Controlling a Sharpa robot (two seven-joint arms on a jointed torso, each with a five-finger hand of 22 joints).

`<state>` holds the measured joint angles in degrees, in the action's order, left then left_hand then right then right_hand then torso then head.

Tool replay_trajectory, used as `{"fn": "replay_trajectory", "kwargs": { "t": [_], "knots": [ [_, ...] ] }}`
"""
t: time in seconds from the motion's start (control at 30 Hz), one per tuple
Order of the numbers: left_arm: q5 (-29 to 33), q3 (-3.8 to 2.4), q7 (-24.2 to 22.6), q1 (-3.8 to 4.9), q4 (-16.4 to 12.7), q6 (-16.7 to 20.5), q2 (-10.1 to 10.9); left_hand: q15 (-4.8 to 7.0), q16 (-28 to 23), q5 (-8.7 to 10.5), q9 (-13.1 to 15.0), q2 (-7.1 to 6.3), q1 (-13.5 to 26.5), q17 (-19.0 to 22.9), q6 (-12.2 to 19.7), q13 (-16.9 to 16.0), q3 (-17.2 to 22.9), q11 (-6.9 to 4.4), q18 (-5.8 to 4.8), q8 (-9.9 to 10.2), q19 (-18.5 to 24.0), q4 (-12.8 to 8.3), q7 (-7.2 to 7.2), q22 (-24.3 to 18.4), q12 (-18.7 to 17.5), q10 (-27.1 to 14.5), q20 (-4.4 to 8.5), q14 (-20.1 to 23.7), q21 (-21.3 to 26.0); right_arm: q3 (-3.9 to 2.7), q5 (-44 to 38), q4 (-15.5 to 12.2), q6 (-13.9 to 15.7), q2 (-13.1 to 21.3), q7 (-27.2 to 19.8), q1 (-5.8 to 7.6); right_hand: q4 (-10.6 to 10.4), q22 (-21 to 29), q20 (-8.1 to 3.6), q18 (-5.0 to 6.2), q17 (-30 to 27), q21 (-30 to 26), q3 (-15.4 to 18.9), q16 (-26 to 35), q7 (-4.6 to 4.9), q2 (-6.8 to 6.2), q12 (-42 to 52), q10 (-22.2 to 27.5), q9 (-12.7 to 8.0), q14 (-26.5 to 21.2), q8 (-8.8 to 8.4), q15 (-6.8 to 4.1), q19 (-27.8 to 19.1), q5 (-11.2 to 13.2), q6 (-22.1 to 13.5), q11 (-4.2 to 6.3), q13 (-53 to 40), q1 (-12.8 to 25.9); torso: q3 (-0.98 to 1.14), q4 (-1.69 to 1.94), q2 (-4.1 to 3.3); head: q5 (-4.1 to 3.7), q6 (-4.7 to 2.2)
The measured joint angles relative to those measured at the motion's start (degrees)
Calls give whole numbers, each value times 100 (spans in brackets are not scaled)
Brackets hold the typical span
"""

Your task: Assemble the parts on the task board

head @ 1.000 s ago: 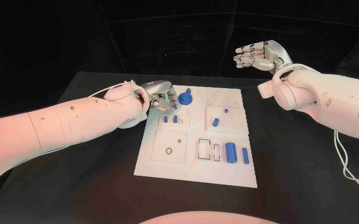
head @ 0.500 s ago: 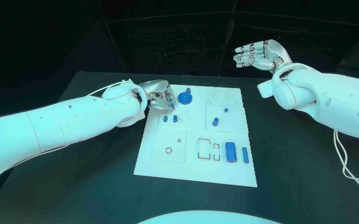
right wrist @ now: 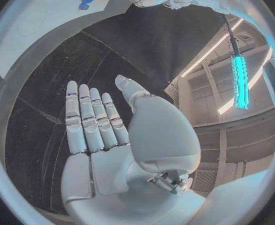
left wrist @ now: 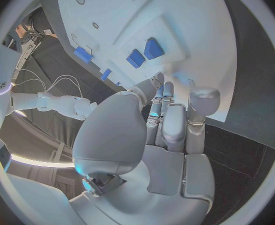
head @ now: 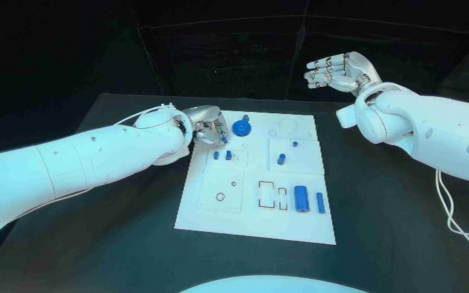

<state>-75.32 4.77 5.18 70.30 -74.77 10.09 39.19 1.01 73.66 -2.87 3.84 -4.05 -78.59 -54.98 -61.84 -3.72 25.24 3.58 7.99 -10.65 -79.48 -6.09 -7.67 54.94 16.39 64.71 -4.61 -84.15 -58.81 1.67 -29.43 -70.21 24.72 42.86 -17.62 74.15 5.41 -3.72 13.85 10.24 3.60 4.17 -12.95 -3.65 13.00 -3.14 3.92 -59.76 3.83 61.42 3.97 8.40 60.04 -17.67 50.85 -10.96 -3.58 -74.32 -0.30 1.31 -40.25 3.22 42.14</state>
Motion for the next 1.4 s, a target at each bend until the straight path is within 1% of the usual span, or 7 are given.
{"fn": "replay_trajectory", "kwargs": {
  "t": [0.2,0.27,1.4],
  "knots": [
    [3,0,10,3,16,-37,-20,0,0,0,0,1,1,1,1,0,0,2,0,1,0,0,1,0,0,2,0,0,0,0,0,-1,-2,0,-1,0,0,0,0,0,0,0,0,0,0,0,0,0,0,0,0,0,0,0,0,0,0,0,-1,0,-1,-4,4],
    [3,0,12,3,16,-43,-26,0,0,0,0,0,44,9,1,0,0,21,0,1,0,0,1,0,0,20,0,0,0,0,0,-1,-3,0,-1,0,0,0,0,0,0,0,0,0,0,0,0,0,0,0,0,0,0,0,0,0,0,0,-1,0,-1,-7,4],
    [11,2,89,1,28,-147,-108,0,0,0,2,-1,43,16,2,1,-1,21,0,5,0,-1,1,22,-21,20,0,0,-27,0,0,-2,-14,-8,-2,0,0,0,0,0,0,0,0,0,0,0,0,0,0,0,0,0,0,0,0,0,0,0,-1,4,1,-20,18]
  ]
}}
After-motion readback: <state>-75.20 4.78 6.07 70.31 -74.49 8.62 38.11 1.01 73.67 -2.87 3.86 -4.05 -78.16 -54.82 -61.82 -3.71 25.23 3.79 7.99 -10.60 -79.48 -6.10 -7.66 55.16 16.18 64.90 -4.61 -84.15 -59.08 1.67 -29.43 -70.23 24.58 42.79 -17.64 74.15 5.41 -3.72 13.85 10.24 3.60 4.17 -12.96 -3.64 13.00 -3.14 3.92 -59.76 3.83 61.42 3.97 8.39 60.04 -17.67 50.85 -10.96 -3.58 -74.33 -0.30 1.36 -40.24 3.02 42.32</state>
